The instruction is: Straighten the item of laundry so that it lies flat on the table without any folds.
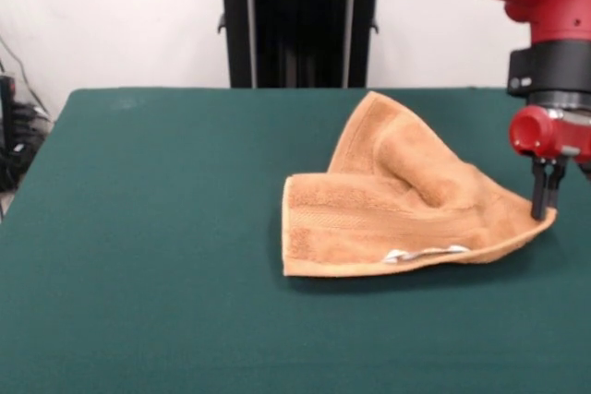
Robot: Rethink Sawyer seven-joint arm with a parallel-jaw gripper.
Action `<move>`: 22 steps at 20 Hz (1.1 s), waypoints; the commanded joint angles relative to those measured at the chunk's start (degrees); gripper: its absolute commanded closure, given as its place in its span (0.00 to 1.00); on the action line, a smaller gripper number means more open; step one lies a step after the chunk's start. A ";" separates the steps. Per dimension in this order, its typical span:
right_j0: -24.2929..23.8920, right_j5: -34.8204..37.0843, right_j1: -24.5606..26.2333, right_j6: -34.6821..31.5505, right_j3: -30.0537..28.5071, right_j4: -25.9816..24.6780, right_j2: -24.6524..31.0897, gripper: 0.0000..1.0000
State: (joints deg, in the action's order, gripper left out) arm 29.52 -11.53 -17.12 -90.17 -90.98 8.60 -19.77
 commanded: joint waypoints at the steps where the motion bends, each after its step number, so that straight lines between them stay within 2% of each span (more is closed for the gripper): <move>1: 0.45 1.45 0.41 -9.24 1.97 0.18 5.32 1.00; 9: -3.71 -0.17 -5.39 -7.38 -0.69 -10.83 12.83 1.00; 14: -4.86 -0.36 -6.66 -8.05 -0.98 -14.68 16.01 1.00; 18: -4.37 -0.11 -6.79 -8.62 -0.33 -15.17 17.16 1.00; 20: -4.55 1.58 -6.64 -7.39 0.11 -16.46 17.91 1.00; 22: -5.72 7.08 -6.38 -3.82 0.71 -18.86 19.82 1.00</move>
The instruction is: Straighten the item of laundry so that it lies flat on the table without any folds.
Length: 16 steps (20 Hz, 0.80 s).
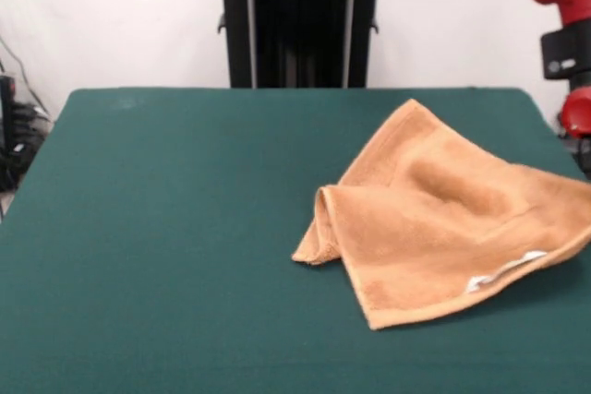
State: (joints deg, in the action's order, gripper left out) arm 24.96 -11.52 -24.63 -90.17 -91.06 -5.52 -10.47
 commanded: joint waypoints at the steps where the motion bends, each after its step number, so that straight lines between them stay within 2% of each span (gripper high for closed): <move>1: -1.13 9.14 1.59 -2.30 1.32 -5.39 10.45 1.00; 12: -4.00 14.87 4.44 2.34 3.87 -14.84 14.42 1.00; 16: -7.17 16.68 3.66 3.55 2.91 -18.91 18.77 1.00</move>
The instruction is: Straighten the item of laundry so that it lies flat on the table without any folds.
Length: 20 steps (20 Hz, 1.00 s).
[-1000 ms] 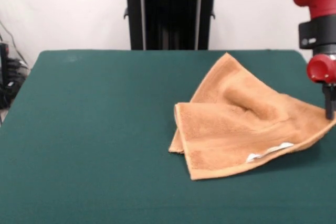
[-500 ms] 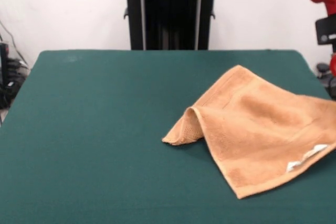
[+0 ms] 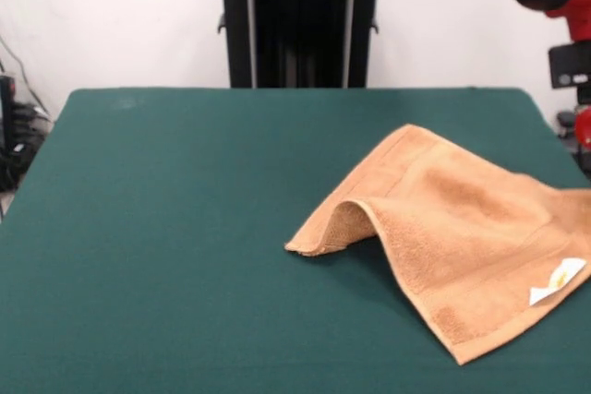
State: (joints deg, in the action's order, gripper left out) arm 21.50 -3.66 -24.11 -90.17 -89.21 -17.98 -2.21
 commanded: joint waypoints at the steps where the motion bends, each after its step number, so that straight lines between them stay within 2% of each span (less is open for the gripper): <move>1: -4.66 9.49 2.61 4.00 0.63 -7.36 11.99 1.00; 13: -12.08 14.76 -1.21 5.50 -4.26 -14.52 22.79 1.00; 20: -13.24 18.88 -2.76 5.38 -6.17 -16.00 24.94 1.00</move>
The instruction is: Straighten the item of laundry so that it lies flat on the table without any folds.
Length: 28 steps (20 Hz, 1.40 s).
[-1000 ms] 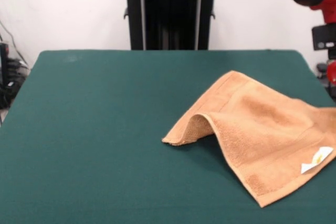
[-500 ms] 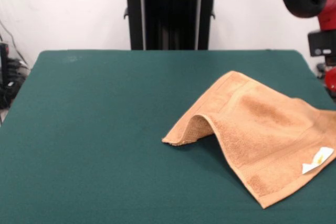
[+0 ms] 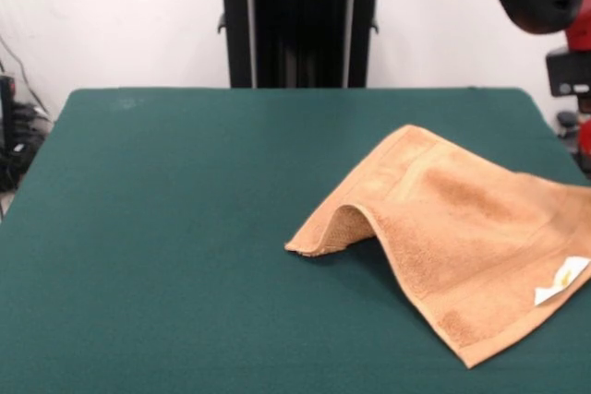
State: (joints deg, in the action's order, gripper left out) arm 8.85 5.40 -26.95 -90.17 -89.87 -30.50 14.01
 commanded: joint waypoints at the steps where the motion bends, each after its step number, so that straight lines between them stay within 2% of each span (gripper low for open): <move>1: -0.47 11.06 -0.13 5.49 -5.69 -3.43 8.65 1.00; 11: 0.14 13.64 0.91 4.93 -5.61 -5.23 9.10 1.00; 28: 0.30 11.51 0.94 2.44 -5.23 -7.31 10.49 1.00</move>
State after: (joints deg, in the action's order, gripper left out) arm 8.31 12.21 -28.58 -90.17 -91.82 -34.91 19.02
